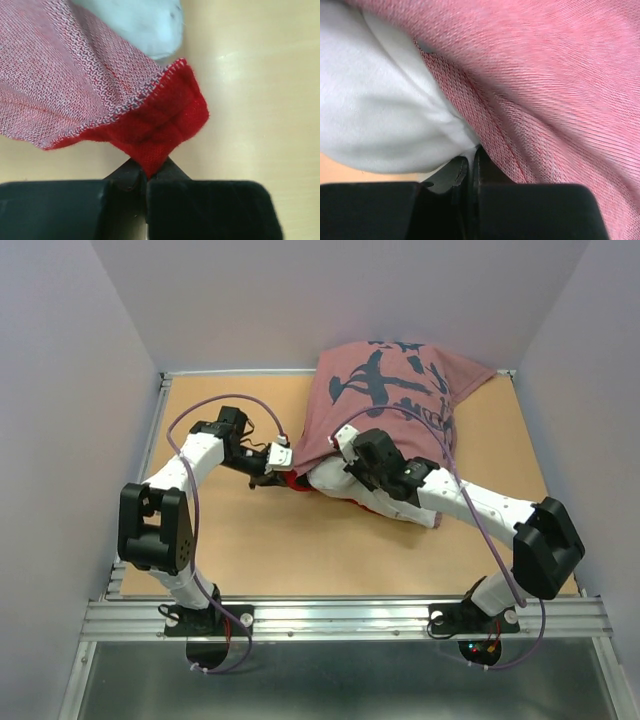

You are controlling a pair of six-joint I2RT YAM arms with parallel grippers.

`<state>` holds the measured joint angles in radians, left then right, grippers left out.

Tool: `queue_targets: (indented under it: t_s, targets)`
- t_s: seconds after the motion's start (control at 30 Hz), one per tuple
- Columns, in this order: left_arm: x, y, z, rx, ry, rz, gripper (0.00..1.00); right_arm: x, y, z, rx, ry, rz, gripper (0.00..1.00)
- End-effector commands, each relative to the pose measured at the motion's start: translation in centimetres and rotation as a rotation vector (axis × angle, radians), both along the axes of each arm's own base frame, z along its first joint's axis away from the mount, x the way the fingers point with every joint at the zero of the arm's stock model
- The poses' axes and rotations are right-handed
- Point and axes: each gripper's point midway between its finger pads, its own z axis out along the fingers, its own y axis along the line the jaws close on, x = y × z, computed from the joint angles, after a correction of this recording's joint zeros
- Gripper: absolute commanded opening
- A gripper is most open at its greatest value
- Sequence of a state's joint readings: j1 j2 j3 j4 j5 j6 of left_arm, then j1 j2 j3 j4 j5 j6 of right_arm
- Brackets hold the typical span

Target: Put the pillow into the pillowcase

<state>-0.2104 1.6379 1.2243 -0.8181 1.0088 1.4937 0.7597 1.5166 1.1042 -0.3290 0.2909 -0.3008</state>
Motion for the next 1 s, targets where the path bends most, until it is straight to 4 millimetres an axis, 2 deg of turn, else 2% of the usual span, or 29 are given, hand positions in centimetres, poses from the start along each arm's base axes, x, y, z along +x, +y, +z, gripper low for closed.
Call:
queue_targets:
  t_s: [0.0, 0.03, 0.07, 0.13, 0.17, 0.23, 0.3, 0.33, 0.37, 0.43, 0.57, 0.6, 0.73, 0.8, 0.83, 0.87, 0.9, 0.93, 0.97]
  targets:
    - [-0.5, 0.8, 1.8, -0.002, -0.080, 0.082, 0.31, 3.3, 1.1, 5.7, 0.169, -0.140, -0.085, 0.01]
    - [-0.2, 1.4, 1.0, 0.026, -0.080, 0.141, 0.35, 2.7, 1.9, 5.1, 0.175, -0.113, -0.020, 0.01]
    - [1.0, 1.4, 2.3, 0.007, -0.159, 0.186, 0.41, 2.3, 2.1, 4.5, 0.171, -0.096, 0.010, 0.01]
    - [0.8, 2.0, 2.1, 0.025, -0.217, 0.199, 0.50, 1.3, 2.2, 2.4, 0.133, -0.060, 0.083, 0.00]
    - [0.9, 2.4, 3.1, 0.032, -0.285, 0.207, 0.61, 1.0, 2.2, 1.7, 0.117, -0.048, 0.108, 0.01]
    - [0.7, 2.8, 2.9, 0.050, -0.366, 0.183, 0.71, 0.2, 1.7, -0.1, 0.071, -0.028, 0.150, 0.02]
    - [0.3, 3.1, 3.1, 0.074, -0.452, 0.135, 0.80, -0.4, 1.8, -0.4, 0.072, -0.021, 0.185, 0.08]
    - [0.0, 3.2, 2.6, 0.084, -0.456, 0.122, 0.82, -0.8, 1.9, -0.7, 0.080, -0.010, 0.198, 0.12]
    - [0.0, 3.3, 2.4, 0.098, -0.463, 0.119, 0.86, -1.0, 2.0, -0.7, 0.082, -0.005, 0.218, 0.21]
    - [0.4, 2.8, 2.1, 0.097, -0.443, 0.140, 0.99, -1.1, 2.2, -0.3, 0.096, -0.008, 0.221, 0.27]
    - [3.1, 2.0, 1.6, 0.090, -0.375, 0.286, 0.99, -0.6, 2.1, 0.5, 0.098, -0.029, 0.198, 0.27]
    - [4.5, 1.6, 2.4, 0.068, -0.428, 0.327, 0.99, -0.5, 2.1, 0.6, 0.097, -0.035, 0.198, 0.28]
    - [4.4, -1.2, 1.9, 0.005, -0.521, 0.266, 0.99, -0.1, 2.6, 0.4, 0.106, -0.024, 0.193, 0.28]
    - [4.4, -2.3, 0.9, -0.002, -0.522, 0.242, 0.99, 0.2, 3.1, 0.3, 0.113, -0.018, 0.195, 0.29]
    - [5.0, -2.9, 1.0, -0.016, -0.543, 0.235, 0.99, 0.6, 3.4, 1.0, 0.129, -0.030, 0.190, 0.29]
    - [5.4, -3.2, 0.5, -0.013, -0.536, 0.231, 0.99, 0.7, 3.7, 1.0, 0.131, -0.027, 0.190, 0.29]
    - [5.8, -3.4, -1.5, 0.014, -0.486, 0.226, 0.99, 0.9, 3.9, 1.0, 0.133, -0.027, 0.192, 0.29]
    - [6.8, -3.8, -1.2, 0.016, -0.483, 0.225, 0.99, 1.0, 3.9, 1.6, 0.141, -0.037, 0.190, 0.30]
    - [7.2, -3.9, -1.5, 0.026, -0.464, 0.224, 0.99, 0.5, 4.4, 1.8, 0.157, -0.030, 0.228, 0.43]
